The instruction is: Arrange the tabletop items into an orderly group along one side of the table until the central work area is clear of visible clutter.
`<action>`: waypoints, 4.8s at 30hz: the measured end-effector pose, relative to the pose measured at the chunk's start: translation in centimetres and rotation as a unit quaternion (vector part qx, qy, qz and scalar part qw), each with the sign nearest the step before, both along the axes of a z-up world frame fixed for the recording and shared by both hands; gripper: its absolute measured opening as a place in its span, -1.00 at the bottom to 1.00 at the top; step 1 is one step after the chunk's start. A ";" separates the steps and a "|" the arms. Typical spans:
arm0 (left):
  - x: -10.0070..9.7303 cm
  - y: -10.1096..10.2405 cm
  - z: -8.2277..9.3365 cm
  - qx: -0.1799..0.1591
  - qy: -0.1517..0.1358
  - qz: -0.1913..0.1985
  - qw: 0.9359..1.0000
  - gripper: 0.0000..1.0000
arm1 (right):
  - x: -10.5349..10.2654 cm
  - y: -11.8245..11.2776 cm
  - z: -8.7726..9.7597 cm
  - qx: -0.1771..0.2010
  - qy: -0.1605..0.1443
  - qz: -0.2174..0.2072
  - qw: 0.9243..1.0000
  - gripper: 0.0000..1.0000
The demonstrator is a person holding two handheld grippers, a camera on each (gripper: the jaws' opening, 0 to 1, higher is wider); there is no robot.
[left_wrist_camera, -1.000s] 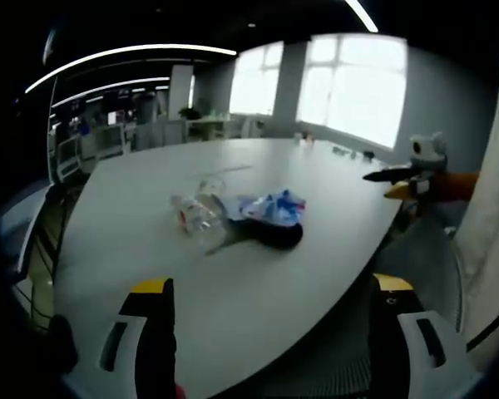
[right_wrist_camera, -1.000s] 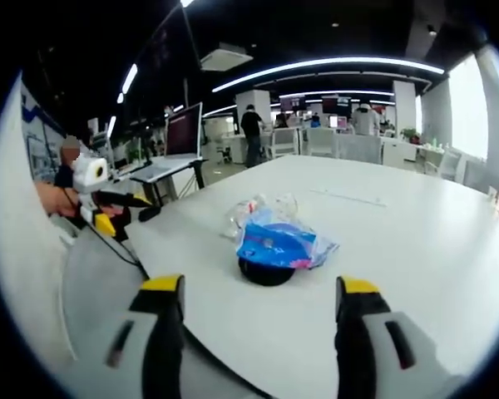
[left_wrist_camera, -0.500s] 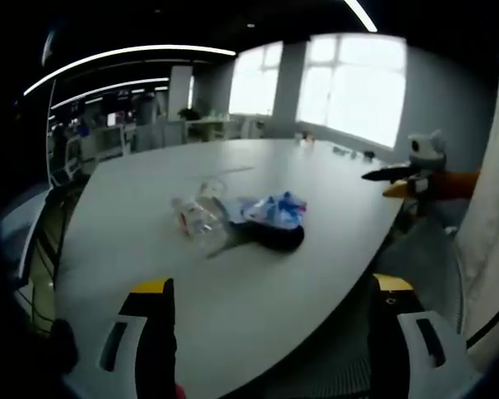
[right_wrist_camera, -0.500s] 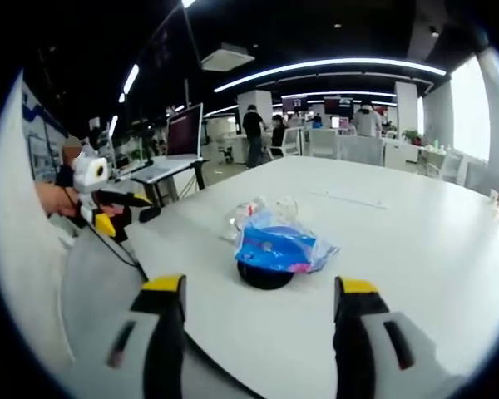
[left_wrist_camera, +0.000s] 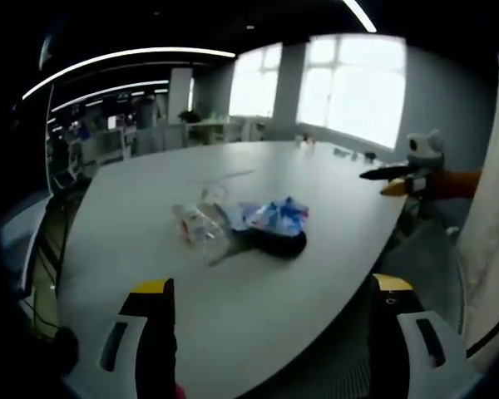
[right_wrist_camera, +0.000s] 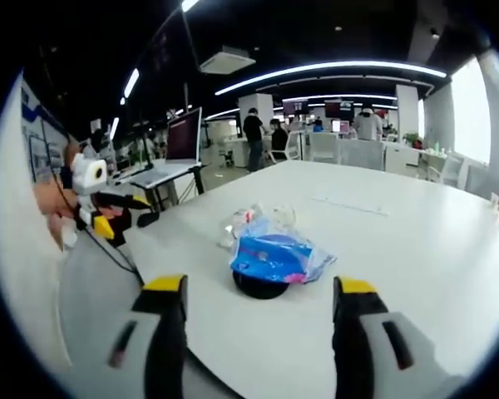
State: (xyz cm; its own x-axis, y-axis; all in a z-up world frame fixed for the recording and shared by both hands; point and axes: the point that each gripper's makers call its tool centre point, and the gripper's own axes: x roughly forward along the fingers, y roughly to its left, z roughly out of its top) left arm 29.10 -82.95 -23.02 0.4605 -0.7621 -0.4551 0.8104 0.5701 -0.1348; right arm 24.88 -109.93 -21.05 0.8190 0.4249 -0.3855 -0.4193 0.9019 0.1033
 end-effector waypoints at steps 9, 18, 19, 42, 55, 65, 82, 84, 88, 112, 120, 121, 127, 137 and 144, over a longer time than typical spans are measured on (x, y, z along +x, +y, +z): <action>0.6 -0.7 1.3 -0.006 -0.011 -0.001 1.000 0.85 | 0.7 -0.6 1.0 0.009 -0.010 -0.009 1.000 0.35; 1.7 -2.5 3.6 -0.015 -0.030 -0.007 0.999 0.81 | 1.7 -0.8 1.8 0.002 -0.020 -0.008 1.000 0.32; 1.8 -2.6 3.8 -0.016 -0.031 -0.007 0.999 0.80 | 1.8 -0.8 1.9 0.003 -0.020 -0.008 1.000 0.31; 5.0 -6.8 6.8 -0.030 -0.068 -0.013 0.997 0.60 | 5.2 -0.7 3.2 -0.001 -0.035 0.008 0.999 0.08; 6.4 -9.2 6.4 -0.034 -0.061 -0.009 0.997 0.47 | 7.2 -0.8 2.3 0.001 -0.029 0.016 0.999 0.03; 7.1 -10.9 5.4 -0.027 -0.055 -0.002 0.998 0.36 | 8.6 -1.1 1.3 -0.001 -0.023 0.020 1.000 -0.05; 7.7 -13.9 2.8 -0.020 -0.027 0.008 0.999 0.18 | 10.3 -1.4 -0.8 0.001 -0.003 0.024 1.000 -0.19; 7.7 -14.2 2.4 -0.018 -0.024 0.007 1.000 0.18 | 10.4 -1.4 -1.1 0.001 0.000 0.024 1.000 -0.20; 7.7 -14.5 1.6 -0.013 -0.017 0.007 1.000 0.17 | 10.7 -1.4 -1.8 0.002 0.007 0.023 1.000 -0.21; 8.2 -15.3 -2.9 0.010 0.024 0.023 0.999 0.02 | 12.8 -1.2 -5.6 -0.003 0.042 0.028 0.999 -0.35; 8.6 -15.4 -4.1 0.019 0.034 0.030 0.999 -0.07 | 13.4 -1.2 -6.9 -0.015 0.054 0.034 0.998 -0.40; 8.6 -15.4 -4.3 0.019 0.037 0.032 0.999 -0.08 | 13.5 -1.1 -7.1 -0.017 0.057 0.036 0.998 -0.41; 8.7 -15.5 -5.2 0.027 0.047 0.035 0.998 -0.11 | 13.7 -1.2 -7.9 -0.025 0.065 0.039 0.997 -0.43; 8.6 -15.6 -6.3 0.043 0.053 0.042 0.997 -0.23 | 14.1 -1.3 -9.0 -0.032 0.076 0.041 0.996 -0.46; 8.5 -15.8 -6.8 0.047 0.059 0.046 0.996 -0.31 | 14.4 -1.4 -9.7 -0.039 0.085 0.044 0.995 -0.48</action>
